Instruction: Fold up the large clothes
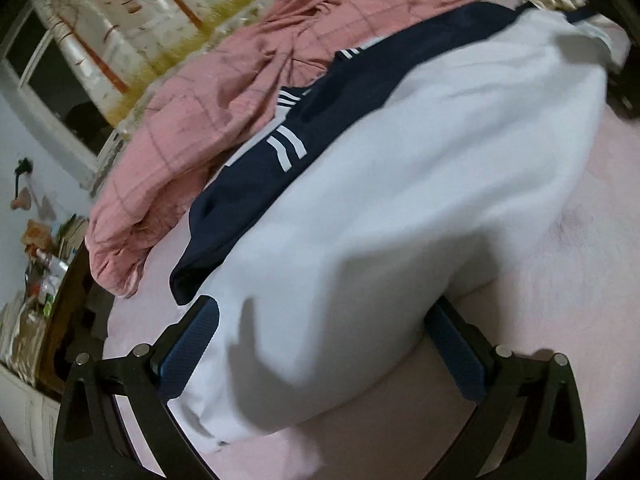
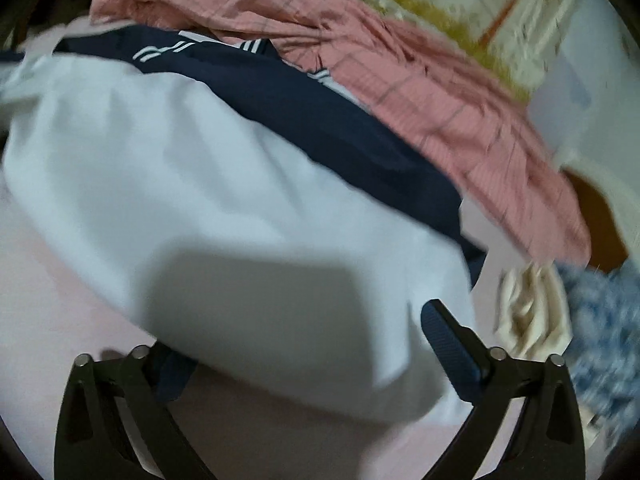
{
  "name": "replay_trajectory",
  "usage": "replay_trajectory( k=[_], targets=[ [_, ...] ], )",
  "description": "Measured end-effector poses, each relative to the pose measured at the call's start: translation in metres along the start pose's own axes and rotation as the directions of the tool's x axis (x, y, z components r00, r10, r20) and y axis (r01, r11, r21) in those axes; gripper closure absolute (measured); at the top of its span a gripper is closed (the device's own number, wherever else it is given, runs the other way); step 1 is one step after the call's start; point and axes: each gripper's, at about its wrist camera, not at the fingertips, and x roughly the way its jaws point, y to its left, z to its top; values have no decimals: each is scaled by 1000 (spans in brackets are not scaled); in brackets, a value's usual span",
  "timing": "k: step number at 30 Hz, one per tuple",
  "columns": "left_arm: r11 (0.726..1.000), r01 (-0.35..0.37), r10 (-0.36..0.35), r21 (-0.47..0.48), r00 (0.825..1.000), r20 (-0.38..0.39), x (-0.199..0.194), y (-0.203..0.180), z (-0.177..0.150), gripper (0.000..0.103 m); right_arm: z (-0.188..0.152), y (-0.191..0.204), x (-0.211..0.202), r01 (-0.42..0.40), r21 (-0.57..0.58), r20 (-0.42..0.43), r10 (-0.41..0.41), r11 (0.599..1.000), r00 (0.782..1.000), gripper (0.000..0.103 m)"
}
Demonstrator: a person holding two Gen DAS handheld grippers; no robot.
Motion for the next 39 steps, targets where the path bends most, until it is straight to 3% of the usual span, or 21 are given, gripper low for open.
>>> replay_trajectory(
  k=[4,5,7,8,9,10,12,14,20,26,29,33,37,39],
  targets=[
    [998,15,-14,53,1000,-18,-8,5,-13,0,2,2,-1,-16,-42,-12,16,999,1000,47],
    [999,19,-18,30,999,-27,-4,10,-13,0,1,5,-1,-8,-54,-9,8,999,1000,60],
    [998,46,-48,-42,998,-36,5,18,-13,0,0,11,0,24,-72,-8,-25,997,1000,71],
    [996,45,-47,-72,999,-24,7,21,-13,18,-1,13,1,39,-73,-5,-40,997,999,79],
    [994,66,-67,-87,998,-5,7,22,-12,64,-1,15,0,64,-69,-1,-64,996,998,80],
    [993,84,-83,-85,996,6,6,21,-12,71,-2,16,-1,72,-64,5,-71,995,997,83],
    [998,28,-25,-56,999,41,-4,11,-14,86,-4,15,-12,84,-44,36,-82,996,996,86],
    [999,6,-3,-42,998,68,-19,6,-19,92,-8,13,-27,94,-41,74,-91,995,993,87],
    [991,75,-62,-110,991,117,-71,16,-44,93,-28,8,-65,36,-5,93,-36,999,995,88],
    [981,142,-124,-129,982,142,-130,3,-78,92,-71,14,-119,-40,4,83,39,999,996,88],
    [976,143,-119,-162,982,148,-153,1,-87,92,-90,15,-153,-85,3,92,84,996,992,87],
    [948,108,-63,-300,986,153,-160,17,-67,90,-82,6,-173,-110,48,112,104,993,988,85],
    [935,85,-25,-344,984,175,-146,40,-22,90,-45,-29,-162,-171,192,138,145,967,980,83],
    [925,102,-40,-366,984,173,-132,58,2,90,-20,-50,-145,-208,256,137,177,944,975,83]
  ],
)
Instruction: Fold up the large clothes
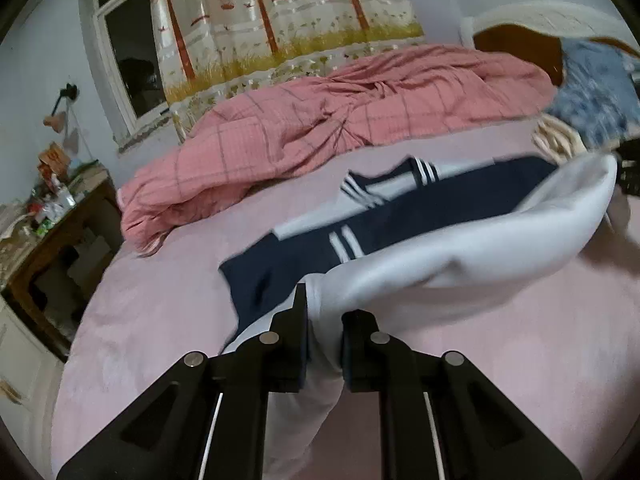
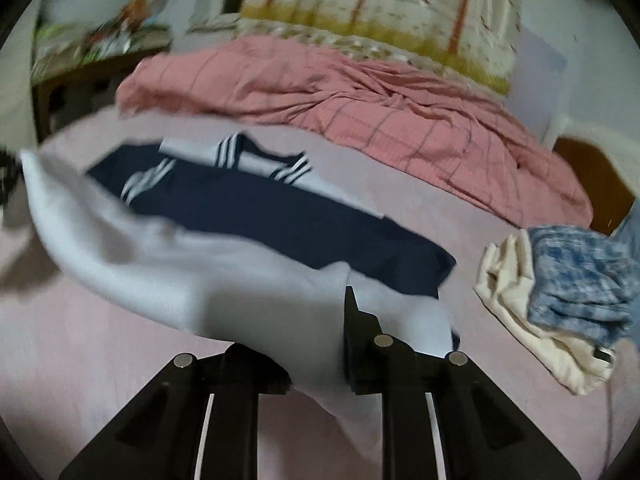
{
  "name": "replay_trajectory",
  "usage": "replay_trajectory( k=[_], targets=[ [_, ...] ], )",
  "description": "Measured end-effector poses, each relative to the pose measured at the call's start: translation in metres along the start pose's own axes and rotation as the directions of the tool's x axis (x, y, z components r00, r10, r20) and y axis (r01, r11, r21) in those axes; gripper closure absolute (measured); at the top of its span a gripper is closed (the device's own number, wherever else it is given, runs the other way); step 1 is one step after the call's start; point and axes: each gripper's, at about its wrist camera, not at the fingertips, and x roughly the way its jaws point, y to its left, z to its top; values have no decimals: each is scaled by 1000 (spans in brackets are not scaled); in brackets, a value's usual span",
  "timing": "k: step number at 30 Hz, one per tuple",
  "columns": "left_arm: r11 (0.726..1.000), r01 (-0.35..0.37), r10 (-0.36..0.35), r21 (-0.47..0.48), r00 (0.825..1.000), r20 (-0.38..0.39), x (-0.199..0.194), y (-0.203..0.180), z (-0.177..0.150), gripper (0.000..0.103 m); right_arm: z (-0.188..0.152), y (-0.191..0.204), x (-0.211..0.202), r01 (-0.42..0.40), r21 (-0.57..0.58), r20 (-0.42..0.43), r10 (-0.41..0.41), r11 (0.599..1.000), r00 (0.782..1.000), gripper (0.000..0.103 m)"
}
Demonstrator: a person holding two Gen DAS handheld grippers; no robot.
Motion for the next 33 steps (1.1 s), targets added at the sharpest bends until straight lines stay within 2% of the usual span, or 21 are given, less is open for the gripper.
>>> replay_trajectory(
  k=[3,7,9,14,19,22,23,24,25,26,28,30,33],
  targets=[
    [1000,-9,8,-13,999,-43,40,15,39,90,37,-13,33,-1,19,-15,1,1000,1000,83],
    [999,-12,5,-51,990,-140,100,29,64,90,69,-21,82,17,4,-57,-16,1000,998,83],
    [998,-4,-8,-67,985,-172,126,33,66,90,82,-25,106,6,-3,-80,-7,1000,997,83],
    [999,-12,3,-38,977,-214,174,34,71,90,98,-31,159,-5,-53,-139,-2,999,990,83],
    [1000,-13,13,1,944,-330,216,25,62,87,98,-33,204,-22,-70,-218,6,997,976,82],
    [999,-29,35,23,946,-322,218,22,63,83,95,-29,213,-13,-103,-233,-11,995,973,79],
    [999,-30,33,16,951,-307,213,24,63,73,95,-29,212,-8,-108,-231,-18,994,973,72],
    [1000,-27,30,14,959,-283,204,26,64,45,95,-30,207,14,-118,-226,-41,993,973,64],
    [999,-34,37,15,969,-245,191,28,64,29,95,-33,199,44,-119,-213,-69,992,975,40],
    [999,-49,51,19,981,-187,173,29,63,11,94,-38,188,78,-112,-187,-98,991,977,23],
    [999,-37,40,33,994,-99,140,34,58,10,91,-49,162,82,-98,-136,-95,992,986,21],
    [999,-23,26,34,995,-92,118,39,49,8,86,-63,137,70,-85,-112,-79,994,991,21],
    [999,-28,31,21,994,-103,100,48,32,3,75,-81,108,123,-56,-86,-128,991,988,21]
  ],
)
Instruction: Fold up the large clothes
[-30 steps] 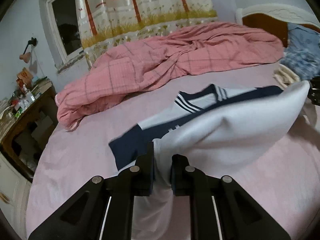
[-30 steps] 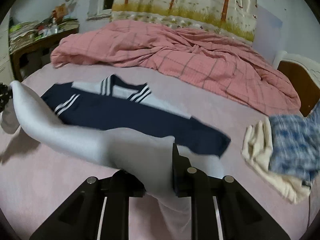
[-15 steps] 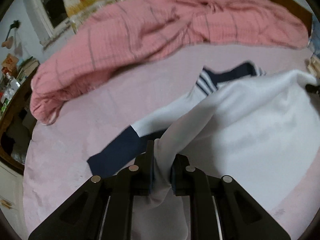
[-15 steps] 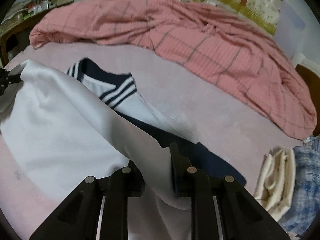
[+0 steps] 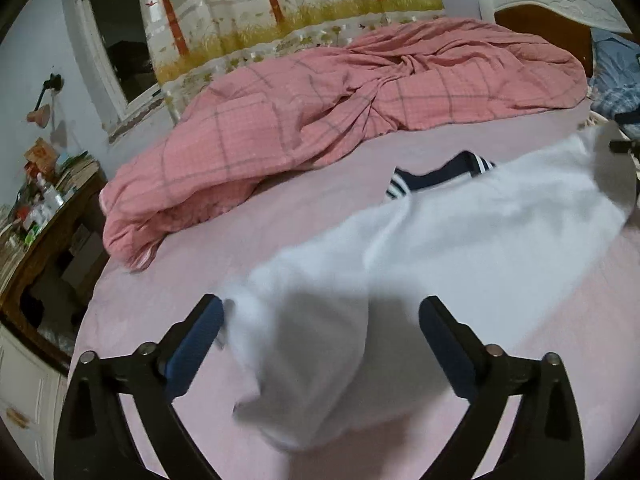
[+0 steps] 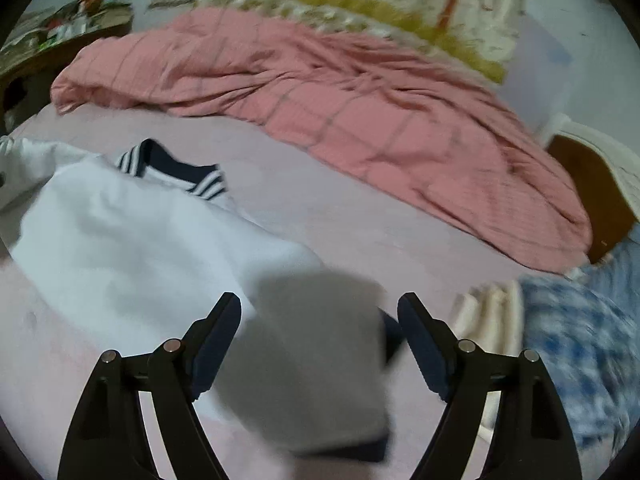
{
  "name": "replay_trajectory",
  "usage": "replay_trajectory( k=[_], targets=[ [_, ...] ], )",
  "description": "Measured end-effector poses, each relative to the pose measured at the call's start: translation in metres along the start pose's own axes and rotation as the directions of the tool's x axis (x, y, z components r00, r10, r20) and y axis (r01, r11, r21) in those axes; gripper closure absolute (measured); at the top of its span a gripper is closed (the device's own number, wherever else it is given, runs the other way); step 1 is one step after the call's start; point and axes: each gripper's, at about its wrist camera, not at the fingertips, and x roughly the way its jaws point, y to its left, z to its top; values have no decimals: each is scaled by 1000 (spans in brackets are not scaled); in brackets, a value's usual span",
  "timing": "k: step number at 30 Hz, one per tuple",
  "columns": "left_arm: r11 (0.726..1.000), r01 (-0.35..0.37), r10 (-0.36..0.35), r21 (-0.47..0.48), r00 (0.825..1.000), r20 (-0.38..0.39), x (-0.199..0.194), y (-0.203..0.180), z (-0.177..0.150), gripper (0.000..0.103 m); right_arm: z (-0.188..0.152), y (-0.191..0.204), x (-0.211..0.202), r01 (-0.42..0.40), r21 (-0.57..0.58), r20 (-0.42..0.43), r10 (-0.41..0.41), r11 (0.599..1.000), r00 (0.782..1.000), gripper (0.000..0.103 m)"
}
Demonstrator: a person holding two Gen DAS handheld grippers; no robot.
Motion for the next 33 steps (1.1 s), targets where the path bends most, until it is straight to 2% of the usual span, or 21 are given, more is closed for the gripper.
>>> replay_trajectory(
  k=[1,4,6,8,9,10,11,13,14,17,19,20,22,24,25,27,29,31,33],
  targets=[
    [1000,4,-4,-9,1000,-19,1,3,-5,3,-6,-4,-6,1,4,4,-1,1000,1000,21],
    [998,36,-38,-52,998,-53,8,9,-19,3,-24,-3,-17,-90,-29,2,90,996,996,21],
    [998,-33,29,-53,997,-74,20,11,-25,3,-35,7,-17,-92,-82,7,93,992,996,21],
    [986,-154,150,-61,986,-67,32,18,-26,3,-40,15,-6,-29,-95,-21,27,995,999,21],
    [974,-209,204,-90,977,-66,37,29,-25,4,-42,13,7,5,-65,-49,-9,998,999,22],
    [959,-249,241,-137,968,-70,41,42,-24,5,-43,10,17,30,-32,-60,-32,999,998,29],
    [943,-262,250,-206,965,-82,45,60,-25,5,-45,6,27,80,-2,-68,-80,997,994,36],
    [914,-270,244,-304,962,-119,51,84,-31,11,-48,-8,45,167,51,-88,-162,985,983,42],
    [902,-275,238,-333,960,-150,56,95,-35,17,-49,-13,50,178,74,-96,-171,981,981,50],
    [903,-247,192,-353,964,-184,60,111,-46,27,-55,-32,52,144,195,-98,-127,970,987,56],
    [923,-217,185,-319,974,-127,50,100,-46,29,-53,-39,38,100,271,-47,-90,957,995,62],
    [934,-189,169,-303,981,-91,44,92,-44,30,-51,-39,29,74,291,-10,-74,954,997,63],
    [957,-107,108,-271,994,-13,34,71,-33,34,-38,-34,13,-21,305,78,-3,952,997,63],
    [965,-49,54,-256,999,9,32,52,-19,43,-24,-26,12,-155,303,103,130,940,986,64],
    [964,-18,22,-265,1000,12,35,46,-13,44,-18,-22,17,-205,319,101,182,925,978,64],
    [957,9,-8,-291,1000,3,46,37,-4,44,-11,-15,34,-201,349,63,190,915,980,64],
    [955,-32,25,-296,999,-25,62,31,-1,44,-11,-13,61,-152,388,5,163,909,987,64],
    [947,-63,36,-316,995,-91,88,33,-9,44,-21,-16,90,-107,437,-60,148,893,987,64],
    [934,-76,41,-350,994,-105,105,39,-23,43,-35,-23,112,-123,480,-74,180,869,981,66]
  ],
)
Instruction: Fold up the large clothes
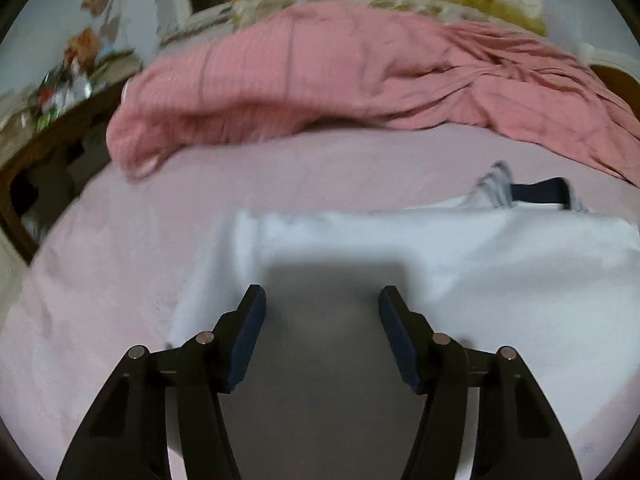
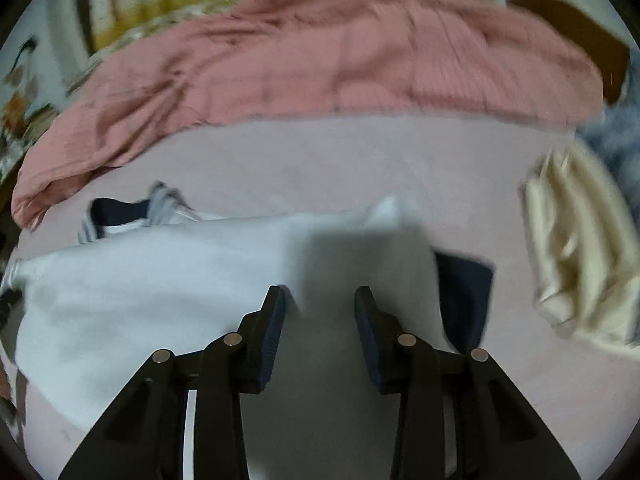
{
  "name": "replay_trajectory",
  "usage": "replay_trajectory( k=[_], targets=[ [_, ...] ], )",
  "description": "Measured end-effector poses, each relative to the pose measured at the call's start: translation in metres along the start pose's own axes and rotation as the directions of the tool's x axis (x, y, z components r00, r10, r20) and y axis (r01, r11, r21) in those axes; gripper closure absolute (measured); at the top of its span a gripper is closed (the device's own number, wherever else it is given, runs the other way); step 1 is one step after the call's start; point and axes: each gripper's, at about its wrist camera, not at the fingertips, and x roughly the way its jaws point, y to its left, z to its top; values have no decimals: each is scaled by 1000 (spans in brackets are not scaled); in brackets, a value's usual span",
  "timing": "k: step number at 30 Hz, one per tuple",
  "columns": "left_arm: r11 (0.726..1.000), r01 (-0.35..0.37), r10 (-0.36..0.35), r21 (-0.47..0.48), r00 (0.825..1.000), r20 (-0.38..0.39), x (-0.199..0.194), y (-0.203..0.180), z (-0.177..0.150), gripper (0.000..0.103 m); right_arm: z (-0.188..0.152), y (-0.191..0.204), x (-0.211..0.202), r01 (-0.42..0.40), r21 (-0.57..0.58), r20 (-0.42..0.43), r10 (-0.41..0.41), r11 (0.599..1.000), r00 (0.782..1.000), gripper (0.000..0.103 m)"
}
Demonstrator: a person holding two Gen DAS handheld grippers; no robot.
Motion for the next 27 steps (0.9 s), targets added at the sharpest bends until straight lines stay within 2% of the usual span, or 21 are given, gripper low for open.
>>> replay_trajectory(
  k=[1,3,6,8,10,11,12,14,16,18,19,20,22,24,26,27],
  targets=[
    [1000,9,-8,-22,1000,3,5,6,-4,43,-4,-9,9,-31,20,8,30,999,1000,67],
    [993,81,-82,-89,997,-2,10,19,-8,43,-4,-18,13,-69,37,26,68,997,997,67],
    [988,111,-112,-111,994,-4,12,26,-8,43,-3,-14,19,-54,18,38,53,998,998,67],
    [992,93,-93,-89,996,6,8,21,-8,44,-5,-10,21,-35,1,50,35,999,998,67],
    [996,79,-77,-46,996,50,-6,14,-9,51,-4,-9,17,-24,-4,67,24,1000,997,67],
    [997,77,-75,-22,995,69,-13,12,-8,58,-4,-10,11,-8,-1,74,8,1000,997,67],
    [996,91,-90,-2,991,95,-28,8,-8,61,-5,-7,2,6,5,80,-6,1000,997,67],
    [985,169,-170,24,977,129,-57,-2,-8,62,-7,4,-17,0,-18,90,2,1000,996,67],
    [972,230,-234,52,968,94,-79,-20,-6,63,-12,26,-41,-42,-77,85,49,996,995,67],
    [953,297,-299,68,954,33,-92,-41,-5,70,-20,51,-64,-169,-111,78,178,979,981,67],
    [942,331,-331,65,944,-5,-95,-52,-6,72,-23,65,-71,-225,-122,45,231,967,972,67],
    [937,345,-343,51,938,-45,-94,-60,-7,72,-26,73,-72,-242,-122,17,246,963,969,67],
    [933,360,-355,9,924,-139,-86,-75,-14,72,-36,95,-66,-255,-108,-101,244,961,964,67],
    [925,381,-376,-14,905,-200,-77,-83,-26,74,-47,109,-56,-265,-116,-173,243,957,954,67],
    [903,428,-428,-43,883,-192,-75,-87,-38,78,-57,118,-47,-206,-154,-185,177,966,967,67],
    [893,446,-449,-57,875,-180,-74,-89,-38,80,-60,121,-44,-205,-168,-185,174,964,967,67]
  ],
)
